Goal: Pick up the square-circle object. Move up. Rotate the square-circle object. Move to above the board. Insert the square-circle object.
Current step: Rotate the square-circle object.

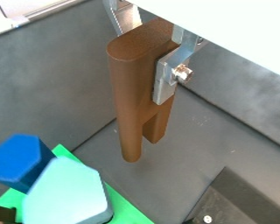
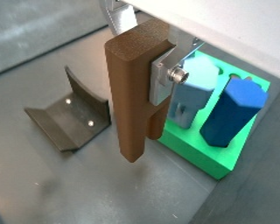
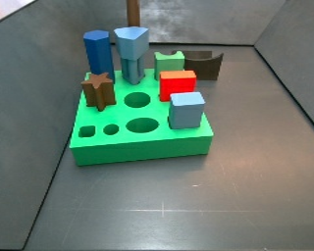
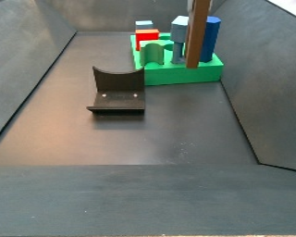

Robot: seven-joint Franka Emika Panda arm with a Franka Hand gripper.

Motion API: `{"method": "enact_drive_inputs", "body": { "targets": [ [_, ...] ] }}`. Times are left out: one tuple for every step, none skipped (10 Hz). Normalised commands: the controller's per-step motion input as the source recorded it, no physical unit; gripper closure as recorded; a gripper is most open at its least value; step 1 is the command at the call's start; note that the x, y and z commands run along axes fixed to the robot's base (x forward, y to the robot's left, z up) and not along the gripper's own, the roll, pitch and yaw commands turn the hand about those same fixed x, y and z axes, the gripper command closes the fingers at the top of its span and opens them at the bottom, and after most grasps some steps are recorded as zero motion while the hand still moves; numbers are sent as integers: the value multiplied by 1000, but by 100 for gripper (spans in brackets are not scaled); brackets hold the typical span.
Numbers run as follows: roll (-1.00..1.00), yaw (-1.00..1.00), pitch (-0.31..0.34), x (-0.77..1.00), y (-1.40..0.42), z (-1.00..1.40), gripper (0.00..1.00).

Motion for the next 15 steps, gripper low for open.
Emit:
{"method": "enact_drive_inputs", "body": {
  "targets": [
    [-136, 40, -21, 25, 6, -1000, 100],
    [-130, 19, -41, 24, 7, -1000, 100],
    [-125, 0, -52, 23, 7, -1000, 100],
    [-123, -7, -53, 27, 8, -1000, 100],
    [-127, -18, -56, 30, 6, -820, 100],
    [-128, -22, -55, 30, 6, -665, 100],
    [-136, -24, -61, 26, 4, -470, 100],
    [-141, -24, -68, 24, 4, -373, 100],
    [-157, -21, -76, 19, 4, -188, 100],
    [31, -19, -75, 0, 0, 0, 0],
    [26, -15, -52, 0, 0, 1000, 0],
    [26, -14, -34, -15, 0, 1000, 0],
    [32, -11, -2, -30, 5, 1000, 0],
    [39, -10, 11, -28, 7, 1000, 0],
    [57, -4, 40, -16, 9, 745, 0]
  ]
}}
